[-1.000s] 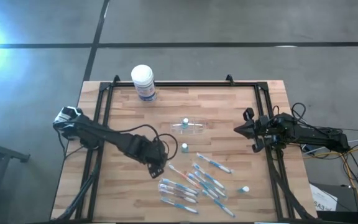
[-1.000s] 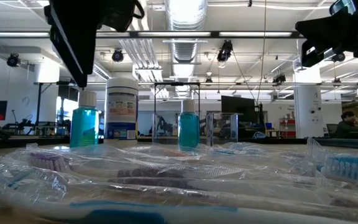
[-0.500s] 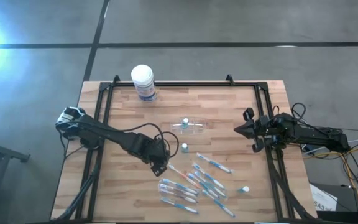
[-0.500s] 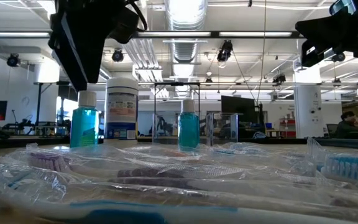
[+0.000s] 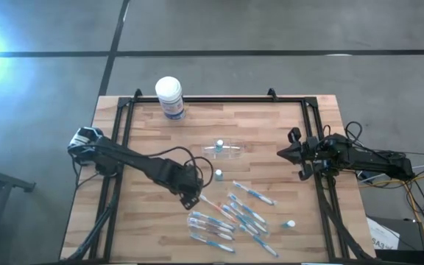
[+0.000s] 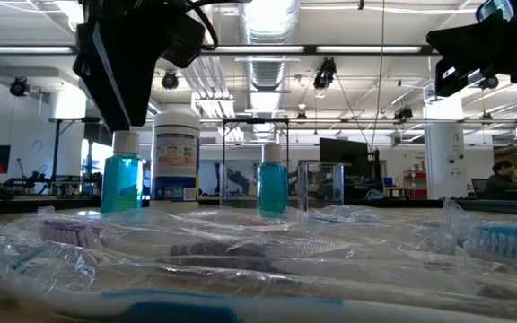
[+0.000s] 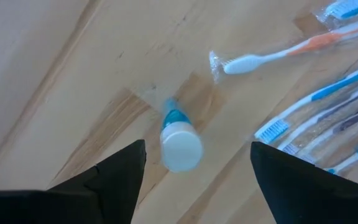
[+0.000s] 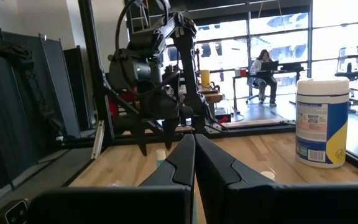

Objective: Pick & Place toothbrushing station
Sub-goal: Put the blue mouthwash in the transparent organizer

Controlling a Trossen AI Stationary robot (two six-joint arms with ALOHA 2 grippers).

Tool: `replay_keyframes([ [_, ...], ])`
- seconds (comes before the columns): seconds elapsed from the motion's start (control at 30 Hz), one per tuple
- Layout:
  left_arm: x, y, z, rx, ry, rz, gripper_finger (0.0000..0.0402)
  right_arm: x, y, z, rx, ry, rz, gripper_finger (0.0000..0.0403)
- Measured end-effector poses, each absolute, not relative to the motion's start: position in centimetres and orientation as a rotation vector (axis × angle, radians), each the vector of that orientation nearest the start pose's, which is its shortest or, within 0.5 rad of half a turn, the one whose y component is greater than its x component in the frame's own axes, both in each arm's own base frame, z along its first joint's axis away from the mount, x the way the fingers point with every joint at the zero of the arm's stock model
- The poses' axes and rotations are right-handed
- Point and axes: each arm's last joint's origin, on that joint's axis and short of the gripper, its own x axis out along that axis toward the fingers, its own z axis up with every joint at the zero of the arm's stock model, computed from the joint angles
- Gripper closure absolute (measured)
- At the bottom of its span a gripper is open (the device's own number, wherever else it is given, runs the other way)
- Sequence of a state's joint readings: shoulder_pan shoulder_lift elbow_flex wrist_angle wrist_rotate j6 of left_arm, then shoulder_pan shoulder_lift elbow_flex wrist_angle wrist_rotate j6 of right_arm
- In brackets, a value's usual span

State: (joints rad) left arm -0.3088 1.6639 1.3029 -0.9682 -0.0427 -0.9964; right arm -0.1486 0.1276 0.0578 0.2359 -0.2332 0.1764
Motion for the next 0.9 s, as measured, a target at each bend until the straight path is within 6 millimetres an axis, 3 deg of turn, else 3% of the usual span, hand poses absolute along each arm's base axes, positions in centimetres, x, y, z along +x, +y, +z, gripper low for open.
replay_keyframes([
  [0.9,30.7,-9.6,23.0,-0.568,1.335,0.435,0.0121,10.1,-0.8,19.6,0.144,-0.155,0.099,0.0394],
])
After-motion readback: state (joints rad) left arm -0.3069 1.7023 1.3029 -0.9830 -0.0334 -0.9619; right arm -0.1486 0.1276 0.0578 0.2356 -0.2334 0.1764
